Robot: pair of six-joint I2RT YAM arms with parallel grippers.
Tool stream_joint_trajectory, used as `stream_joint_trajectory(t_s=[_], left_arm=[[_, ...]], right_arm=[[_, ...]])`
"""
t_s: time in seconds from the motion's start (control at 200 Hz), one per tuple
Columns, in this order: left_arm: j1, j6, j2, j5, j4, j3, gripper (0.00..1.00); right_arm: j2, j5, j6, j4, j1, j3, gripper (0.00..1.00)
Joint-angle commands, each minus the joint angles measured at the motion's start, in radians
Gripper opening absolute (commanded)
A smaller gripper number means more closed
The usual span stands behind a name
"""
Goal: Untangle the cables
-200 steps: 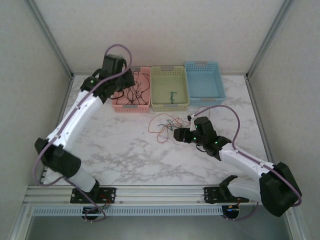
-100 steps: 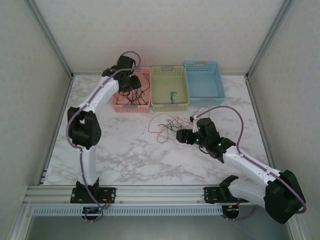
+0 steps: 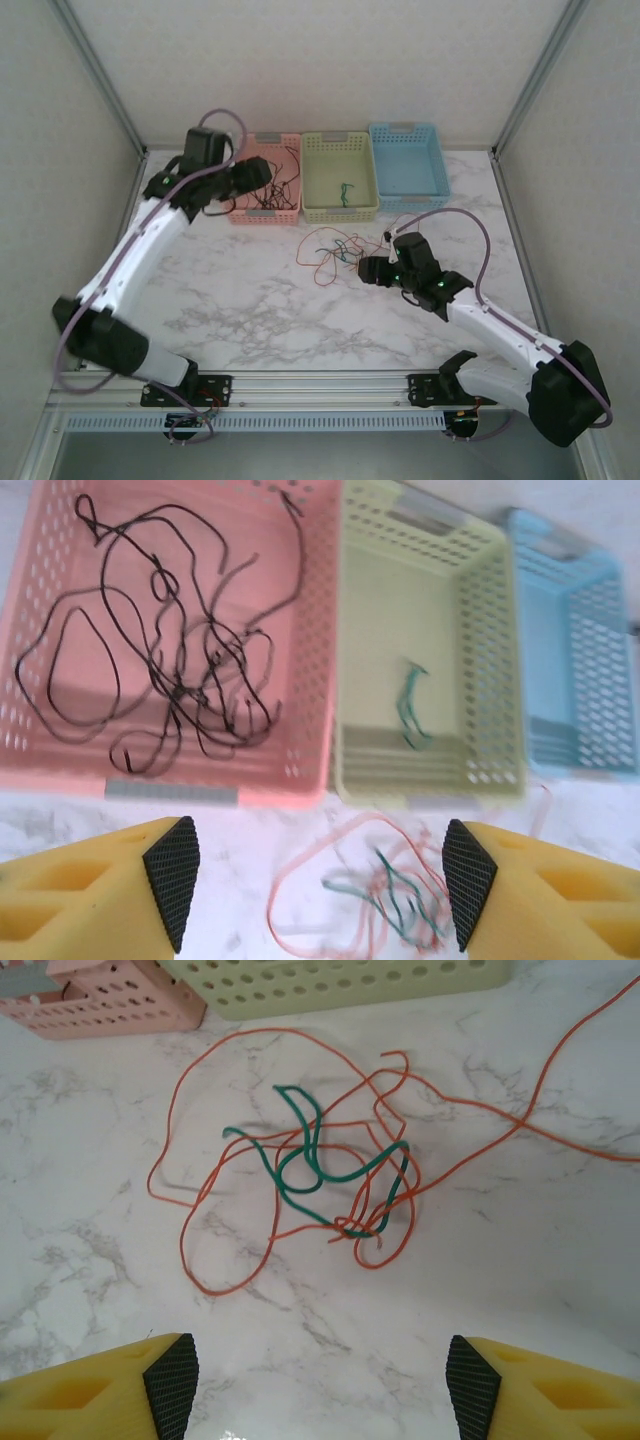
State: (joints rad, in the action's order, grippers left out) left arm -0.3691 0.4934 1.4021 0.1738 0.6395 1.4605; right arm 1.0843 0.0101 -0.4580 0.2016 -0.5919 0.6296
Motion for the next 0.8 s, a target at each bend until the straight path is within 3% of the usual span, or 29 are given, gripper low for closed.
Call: stream_joint_trajectory(t_s=[0.0, 0.235, 0.385, 0.551, 0.796], left_arm=[[-0.014, 0.034, -0.103, 0.094, -0.047, -0.186, 0.69], [-0.034, 0.105, -0.411, 0.163, -0.075, -0.569, 0.71], [-0.039, 0.136, -0.568, 0.145, -0.034, -0.717, 0.71], [-0.039, 0.160, -0.642, 0.137, -0.017, -0.779, 0.72], [-0.039, 0.147, -0.597, 0.140, -0.029, -0.758, 0.72]], right_arm=[[0.066, -0.020, -0.008, 0.018, 0.017, 0.052, 0.68], [0.260, 0.017, 0.044, -0.027, 0.024, 0.160, 0.64], [0.394, 0.023, 0.184, 0.012, 0.024, 0.277, 0.53], [0.514, 0.054, 0.265, 0.047, 0.024, 0.382, 0.56], [0.655, 0.060, 0.260, 0.029, 0.022, 0.478, 0.57]])
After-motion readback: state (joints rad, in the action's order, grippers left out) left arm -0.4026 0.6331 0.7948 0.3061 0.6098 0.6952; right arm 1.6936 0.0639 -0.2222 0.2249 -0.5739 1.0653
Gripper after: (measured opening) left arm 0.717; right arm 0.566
